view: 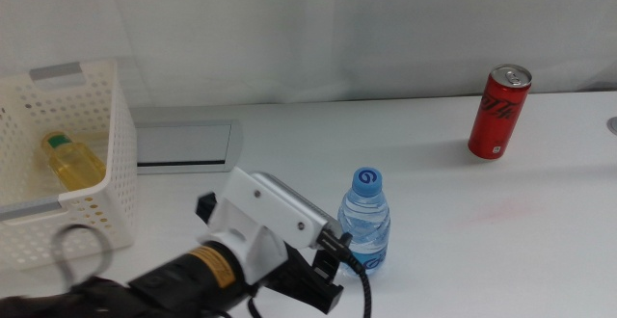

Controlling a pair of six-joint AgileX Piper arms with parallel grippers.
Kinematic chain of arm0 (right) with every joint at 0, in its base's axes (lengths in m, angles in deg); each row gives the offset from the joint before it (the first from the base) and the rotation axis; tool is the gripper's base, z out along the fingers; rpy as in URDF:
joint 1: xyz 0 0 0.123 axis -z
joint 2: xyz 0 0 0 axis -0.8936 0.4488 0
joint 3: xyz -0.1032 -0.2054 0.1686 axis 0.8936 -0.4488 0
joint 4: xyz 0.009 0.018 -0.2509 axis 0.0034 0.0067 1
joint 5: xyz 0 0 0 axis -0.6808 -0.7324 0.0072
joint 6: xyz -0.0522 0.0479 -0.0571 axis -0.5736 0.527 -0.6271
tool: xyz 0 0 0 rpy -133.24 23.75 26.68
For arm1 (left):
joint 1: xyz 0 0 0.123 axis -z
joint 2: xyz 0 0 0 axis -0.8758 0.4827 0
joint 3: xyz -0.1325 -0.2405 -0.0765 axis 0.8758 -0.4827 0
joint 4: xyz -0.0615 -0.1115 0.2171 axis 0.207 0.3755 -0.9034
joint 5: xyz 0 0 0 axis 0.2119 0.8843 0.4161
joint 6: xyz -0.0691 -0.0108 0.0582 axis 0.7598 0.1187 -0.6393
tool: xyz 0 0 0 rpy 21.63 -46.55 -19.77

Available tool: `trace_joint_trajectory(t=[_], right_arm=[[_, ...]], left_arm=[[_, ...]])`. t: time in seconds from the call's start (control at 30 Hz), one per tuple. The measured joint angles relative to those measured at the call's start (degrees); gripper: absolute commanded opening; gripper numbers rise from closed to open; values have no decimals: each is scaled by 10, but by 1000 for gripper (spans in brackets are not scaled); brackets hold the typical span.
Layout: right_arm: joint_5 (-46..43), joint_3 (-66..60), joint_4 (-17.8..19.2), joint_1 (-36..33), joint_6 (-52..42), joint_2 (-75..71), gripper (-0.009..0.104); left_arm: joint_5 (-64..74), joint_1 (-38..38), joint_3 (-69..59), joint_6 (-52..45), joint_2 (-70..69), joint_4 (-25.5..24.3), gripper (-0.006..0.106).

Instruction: Use arms to grab the bottles and put them into the dustbin to the left of the table.

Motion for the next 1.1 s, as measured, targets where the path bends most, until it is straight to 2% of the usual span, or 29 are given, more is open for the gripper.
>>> trace_joint_trajectory(t=[0.1, 0.23, 0.27, 0.3, 0.7, 1.0, 1.1], right_arm=[[-3, 0, 0, 0, 0, 0, 103], [-3, 0, 0, 0, 6, 0, 103], [-3, 0, 0, 0, 14, 0, 103], [-3, 0, 0, 0, 14, 0, 103], [-3, 0, 0, 0, 15, 0, 103], [-3, 0, 0, 0, 15, 0, 103], [-3, 0, 0, 0, 15, 0, 103]], left_arm=[[-32, 0, 0, 47, 55, -26, 82], [-95, 0, 0, 108, 114, -93, 81], [-146, 1, 0, 135, 151, -130, 81], [-162, 1, 0, 143, 163, -135, 81], [-336, 1, 16, 165, 272, -143, 81], [-299, 1, 93, 174, 303, -144, 79], [-251, 1, 120, 186, 305, -145, 68]])
